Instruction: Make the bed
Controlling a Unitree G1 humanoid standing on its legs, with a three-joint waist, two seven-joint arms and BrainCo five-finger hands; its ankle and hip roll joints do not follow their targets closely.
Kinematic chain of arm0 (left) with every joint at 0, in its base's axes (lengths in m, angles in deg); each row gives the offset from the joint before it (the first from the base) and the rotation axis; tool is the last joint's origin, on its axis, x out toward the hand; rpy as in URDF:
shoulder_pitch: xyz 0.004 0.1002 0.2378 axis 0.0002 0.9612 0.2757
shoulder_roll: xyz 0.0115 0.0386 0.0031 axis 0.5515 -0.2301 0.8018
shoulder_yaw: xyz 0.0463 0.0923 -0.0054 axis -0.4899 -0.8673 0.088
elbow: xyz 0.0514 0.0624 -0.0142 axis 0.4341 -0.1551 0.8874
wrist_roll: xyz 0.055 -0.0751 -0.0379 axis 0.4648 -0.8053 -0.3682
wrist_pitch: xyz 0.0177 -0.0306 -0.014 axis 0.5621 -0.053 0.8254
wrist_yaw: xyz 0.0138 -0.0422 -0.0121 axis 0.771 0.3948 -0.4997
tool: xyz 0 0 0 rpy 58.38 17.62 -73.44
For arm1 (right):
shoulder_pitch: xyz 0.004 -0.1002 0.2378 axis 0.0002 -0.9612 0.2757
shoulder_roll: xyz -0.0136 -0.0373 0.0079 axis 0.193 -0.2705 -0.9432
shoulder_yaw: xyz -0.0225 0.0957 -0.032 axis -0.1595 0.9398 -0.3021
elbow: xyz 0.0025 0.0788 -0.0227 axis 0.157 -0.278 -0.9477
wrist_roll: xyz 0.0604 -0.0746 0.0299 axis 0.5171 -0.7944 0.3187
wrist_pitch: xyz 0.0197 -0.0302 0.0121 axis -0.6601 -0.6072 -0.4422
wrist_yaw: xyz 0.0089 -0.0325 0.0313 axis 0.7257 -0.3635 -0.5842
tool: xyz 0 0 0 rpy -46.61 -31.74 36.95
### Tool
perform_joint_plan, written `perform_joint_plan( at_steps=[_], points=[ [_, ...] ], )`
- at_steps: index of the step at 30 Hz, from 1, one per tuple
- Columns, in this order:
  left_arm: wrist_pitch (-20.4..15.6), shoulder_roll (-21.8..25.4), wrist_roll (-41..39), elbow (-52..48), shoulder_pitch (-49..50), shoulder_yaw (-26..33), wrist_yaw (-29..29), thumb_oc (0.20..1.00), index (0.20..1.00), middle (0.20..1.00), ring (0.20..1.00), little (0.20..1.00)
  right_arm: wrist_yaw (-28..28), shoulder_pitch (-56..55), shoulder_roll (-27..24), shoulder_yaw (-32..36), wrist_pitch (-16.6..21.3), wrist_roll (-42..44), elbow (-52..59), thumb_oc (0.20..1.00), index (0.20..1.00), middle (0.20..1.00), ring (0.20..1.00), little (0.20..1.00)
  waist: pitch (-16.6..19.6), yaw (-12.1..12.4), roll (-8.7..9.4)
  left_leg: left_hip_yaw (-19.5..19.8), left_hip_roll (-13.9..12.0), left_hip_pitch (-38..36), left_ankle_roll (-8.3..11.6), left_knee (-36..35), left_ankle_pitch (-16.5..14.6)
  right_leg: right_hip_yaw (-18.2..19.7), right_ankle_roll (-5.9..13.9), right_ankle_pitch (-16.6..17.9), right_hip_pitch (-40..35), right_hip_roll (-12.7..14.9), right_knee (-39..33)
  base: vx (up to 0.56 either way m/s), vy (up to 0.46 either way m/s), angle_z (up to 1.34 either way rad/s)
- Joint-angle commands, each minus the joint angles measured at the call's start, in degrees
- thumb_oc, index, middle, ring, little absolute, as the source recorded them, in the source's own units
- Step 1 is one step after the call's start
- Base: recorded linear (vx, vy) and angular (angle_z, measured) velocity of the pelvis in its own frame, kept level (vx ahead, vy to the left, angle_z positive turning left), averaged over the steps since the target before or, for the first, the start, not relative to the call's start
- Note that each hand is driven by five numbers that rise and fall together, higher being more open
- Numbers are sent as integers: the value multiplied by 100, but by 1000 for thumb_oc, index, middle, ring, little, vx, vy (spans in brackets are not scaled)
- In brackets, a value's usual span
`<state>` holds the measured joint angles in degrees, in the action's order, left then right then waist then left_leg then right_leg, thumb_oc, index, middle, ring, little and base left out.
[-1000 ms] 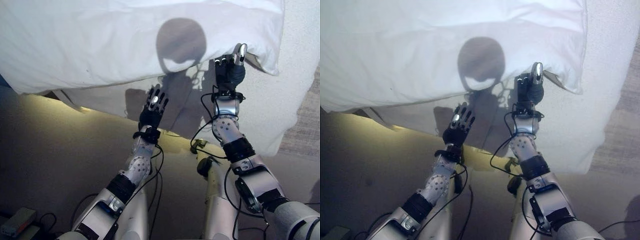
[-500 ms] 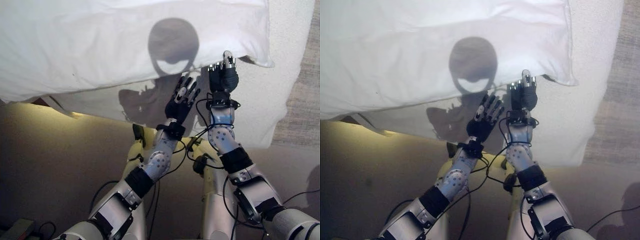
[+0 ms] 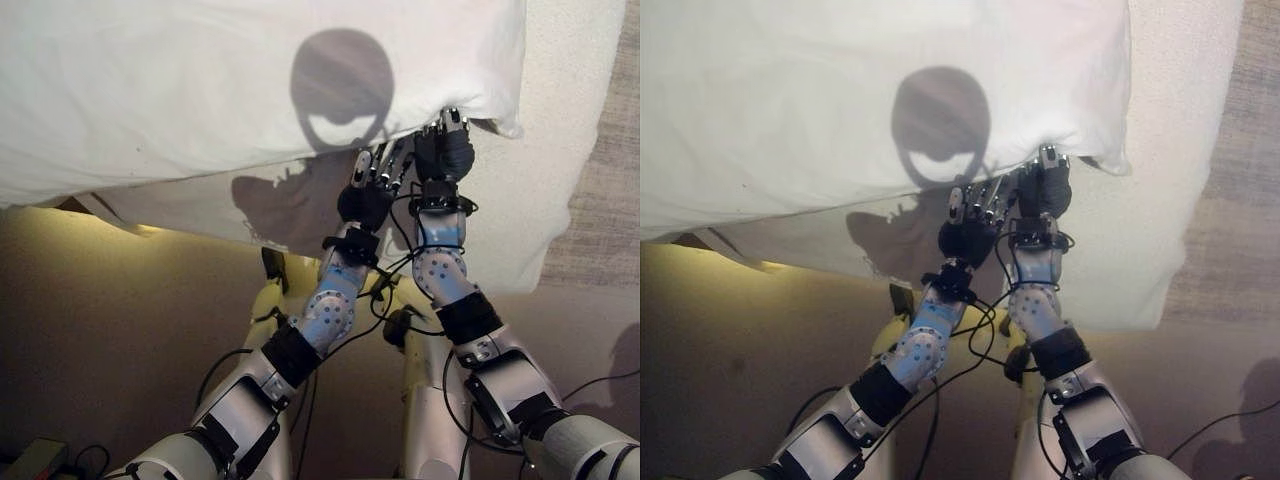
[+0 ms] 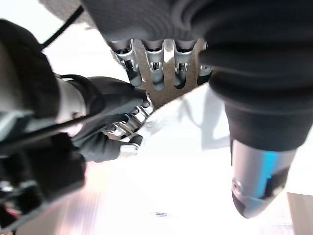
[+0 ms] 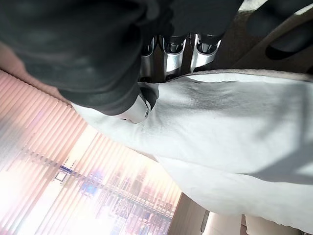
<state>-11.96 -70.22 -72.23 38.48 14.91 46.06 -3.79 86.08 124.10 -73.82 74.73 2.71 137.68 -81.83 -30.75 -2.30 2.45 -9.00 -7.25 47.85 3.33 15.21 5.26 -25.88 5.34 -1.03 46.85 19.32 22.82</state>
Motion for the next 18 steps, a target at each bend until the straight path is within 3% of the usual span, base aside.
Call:
perform_joint_plan(
  at_steps=[1,18],
  points=[
    [-214,-301,153,-510,-316,103,177,1000,1000,1000,1000,1000,-256,57,-34,233,324,-144,426,200,200,200,200,200,96,57,31,-32,44,-153,28,211,-667,245,676,579,185,-18,-127,0,0,0],
    [-806,-59,460,-638,-546,888,-121,1000,1000,1000,1000,1000,-269,51,-47,339,325,-139,393,200,200,200,200,200,96,77,20,2,2,-78,49,278,-694,207,669,569,227,-45,-103,0,0,0]
  ],
)
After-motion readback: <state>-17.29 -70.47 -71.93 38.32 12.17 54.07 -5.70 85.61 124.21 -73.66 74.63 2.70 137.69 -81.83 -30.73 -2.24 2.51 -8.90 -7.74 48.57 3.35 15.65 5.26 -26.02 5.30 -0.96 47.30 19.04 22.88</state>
